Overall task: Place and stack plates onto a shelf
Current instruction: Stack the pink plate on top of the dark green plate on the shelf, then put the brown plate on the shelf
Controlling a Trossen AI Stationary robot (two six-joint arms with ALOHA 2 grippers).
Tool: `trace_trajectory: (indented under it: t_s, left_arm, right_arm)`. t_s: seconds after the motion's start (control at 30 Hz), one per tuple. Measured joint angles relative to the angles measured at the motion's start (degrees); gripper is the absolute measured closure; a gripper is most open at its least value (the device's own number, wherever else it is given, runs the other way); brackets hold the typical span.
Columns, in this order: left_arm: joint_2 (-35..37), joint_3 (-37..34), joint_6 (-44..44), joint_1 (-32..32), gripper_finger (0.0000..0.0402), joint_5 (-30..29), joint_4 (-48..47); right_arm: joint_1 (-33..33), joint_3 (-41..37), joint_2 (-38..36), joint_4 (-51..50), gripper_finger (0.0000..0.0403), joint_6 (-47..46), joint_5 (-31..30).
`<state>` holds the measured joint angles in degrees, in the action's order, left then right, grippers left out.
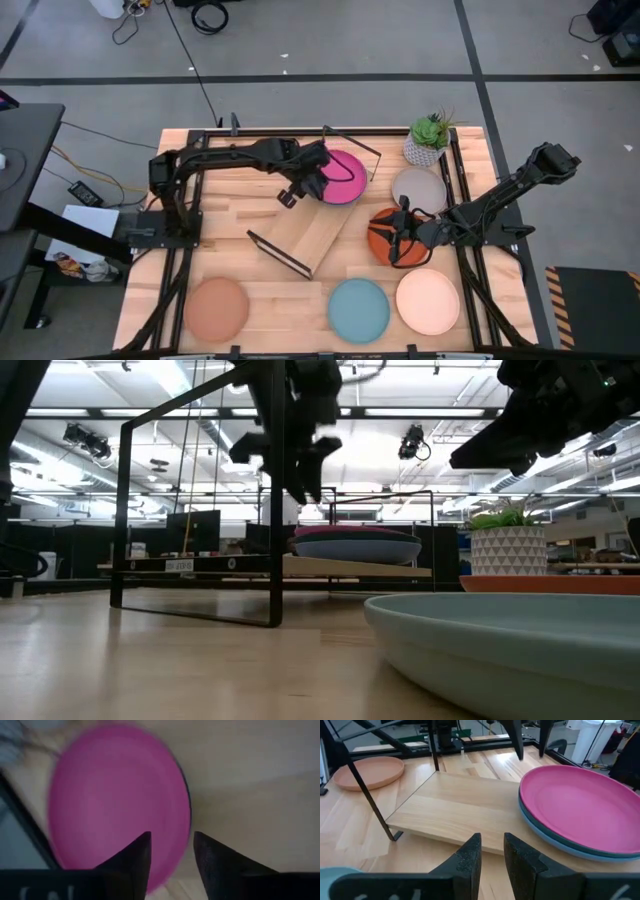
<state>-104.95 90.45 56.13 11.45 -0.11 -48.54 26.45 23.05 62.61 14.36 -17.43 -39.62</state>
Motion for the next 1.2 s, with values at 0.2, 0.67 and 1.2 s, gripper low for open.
trace_trajectory:
  t_s: [0.2, 0.67, 1.2]
  left_arm:
    - [2.36, 0.09, -0.37, -6.92, 0.0246, 2.71, 7.13]
    - [1.6, 0.04, -1.68, -26.86, 0.026, -2.46, 24.37]
    - [7.56, 0.07, -41.18, -45.33, 0.026, -3.88, 27.53]
  right_arm:
    - [0.05, 0.55, -1.27, -2.93, 0.0314, -2.0, 0.53]
    - [-1.08, 4.24, -7.57, -18.99, 0.0314, -5.44, 2.18]
    - [-1.04, 4.11, -7.43, -19.05, 0.0314, -5.22, 3.64]
